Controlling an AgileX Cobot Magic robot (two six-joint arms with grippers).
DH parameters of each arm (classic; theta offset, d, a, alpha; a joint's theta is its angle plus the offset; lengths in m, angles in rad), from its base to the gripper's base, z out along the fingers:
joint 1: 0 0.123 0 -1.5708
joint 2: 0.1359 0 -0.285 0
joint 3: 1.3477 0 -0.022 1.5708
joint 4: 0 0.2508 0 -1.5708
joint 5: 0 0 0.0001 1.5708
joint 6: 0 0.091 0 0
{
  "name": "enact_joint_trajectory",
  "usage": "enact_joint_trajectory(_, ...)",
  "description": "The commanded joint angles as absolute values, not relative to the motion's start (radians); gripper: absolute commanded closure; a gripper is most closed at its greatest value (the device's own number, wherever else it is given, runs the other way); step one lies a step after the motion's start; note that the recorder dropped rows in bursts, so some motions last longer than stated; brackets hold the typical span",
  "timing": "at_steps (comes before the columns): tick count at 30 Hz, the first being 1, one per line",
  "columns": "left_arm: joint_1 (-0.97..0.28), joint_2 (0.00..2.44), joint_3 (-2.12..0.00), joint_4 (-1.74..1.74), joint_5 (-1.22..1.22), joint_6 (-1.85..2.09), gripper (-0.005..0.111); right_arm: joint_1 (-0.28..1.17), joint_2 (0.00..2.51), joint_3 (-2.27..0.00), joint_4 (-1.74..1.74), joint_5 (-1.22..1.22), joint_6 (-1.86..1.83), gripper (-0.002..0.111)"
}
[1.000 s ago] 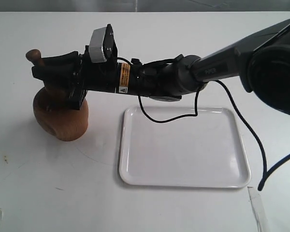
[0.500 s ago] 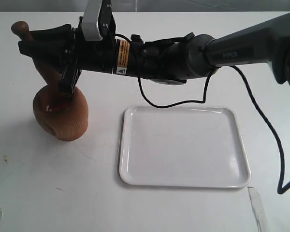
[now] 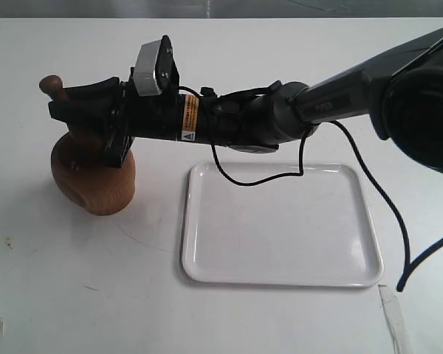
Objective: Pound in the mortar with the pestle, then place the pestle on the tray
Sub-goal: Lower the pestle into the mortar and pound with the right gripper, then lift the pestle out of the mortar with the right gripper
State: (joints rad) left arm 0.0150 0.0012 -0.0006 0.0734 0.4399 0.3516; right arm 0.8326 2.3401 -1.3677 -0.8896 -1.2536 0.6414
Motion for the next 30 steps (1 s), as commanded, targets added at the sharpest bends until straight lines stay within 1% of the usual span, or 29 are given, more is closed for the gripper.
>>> enact_joint_trajectory(1,0.007,0.0,0.0,0.066,0.437,0.343,0.107,0.826,2.299,-1.364,-0.83,-1.221,0.606,0.108)
enact_joint_trajectory(6,0.007,0.0,0.0,0.066,0.437,0.343,0.107,0.818,2.17,-1.364,-0.821,-1.221,0.553,0.108)
enact_joint_trajectory(9,0.007,0.0,0.0,0.066,0.437,0.343,0.107,0.776,2.066,-1.364,-0.856,-1.214,0.572,0.108)
enact_joint_trajectory(11,0.007,0.0,0.0,0.066,0.437,0.343,0.107,0.736,1.998,-1.364,-0.985,-1.031,0.645,0.108)
enact_joint_trajectory(14,0.007,0.0,0.0,0.066,0.437,0.343,0.107,0.706,1.911,-1.364,-1.323,-0.726,0.836,0.108)
enact_joint_trajectory(15,0.007,0.0,0.0,0.066,0.437,0.343,0.107,0.706,1.895,-1.364,-1.404,-0.664,0.885,0.108)
enact_joint_trajectory(16,0.007,0.0,0.0,0.066,0.437,0.343,0.107,0.708,1.867,-1.364,-1.563,-0.597,1.0,0.108)
enact_joint_trajectory(17,0.007,0.0,0.0,0.066,0.437,0.343,0.107,0.708,1.849,-1.364,-1.725,-0.581,1.114,0.108)
enact_joint_trajectory(18,0.007,0.0,0.0,0.066,0.437,0.343,0.107,0.708,1.837,-1.361,-1.744,-0.582,1.182,0.108)
enact_joint_trajectory(21,0.007,0.0,0.0,0.066,0.437,0.343,0.107,0.696,1.82,-1.331,-1.744,-0.597,1.204,0.108)
enact_joint_trajectory(23,0.007,0.0,0.0,0.066,0.437,0.343,0.107,0.696,1.82,-1.296,-1.744,-0.54,1.204,0.108)
enact_joint_trajectory(25,0.007,0.0,0.0,0.066,0.437,0.343,0.107,0.698,1.82,-1.277,-1.744,-0.327,1.245,0.108)
enact_joint_trajectory(26,0.007,0.0,0.0,0.066,0.437,0.343,0.107,0.698,1.82,-1.273,-1.744,-0.12,1.283,0.108)
enact_joint_trajectory(27,0.007,0.0,0.0,0.066,0.437,0.343,0.107,0.698,1.82,-1.27,-1.744,-0.017,1.283,0.108)
enact_joint_trajectory(28,0.007,0.0,0.0,0.066,0.437,0.343,0.107,0.698,1.82,-1.267,-1.744,0.168,1.278,0.108)
enact_joint_trajectory(29,0.007,0.0,0.0,0.066,0.437,0.343,0.107,0.698,1.82,-1.262,-1.744,0.224,1.261,0.108)
enact_joint_trajectory(30,0.007,0.0,0.0,0.066,0.437,0.343,0.107,0.698,1.82,-1.245,-1.744,0.345,1.194,0.108)
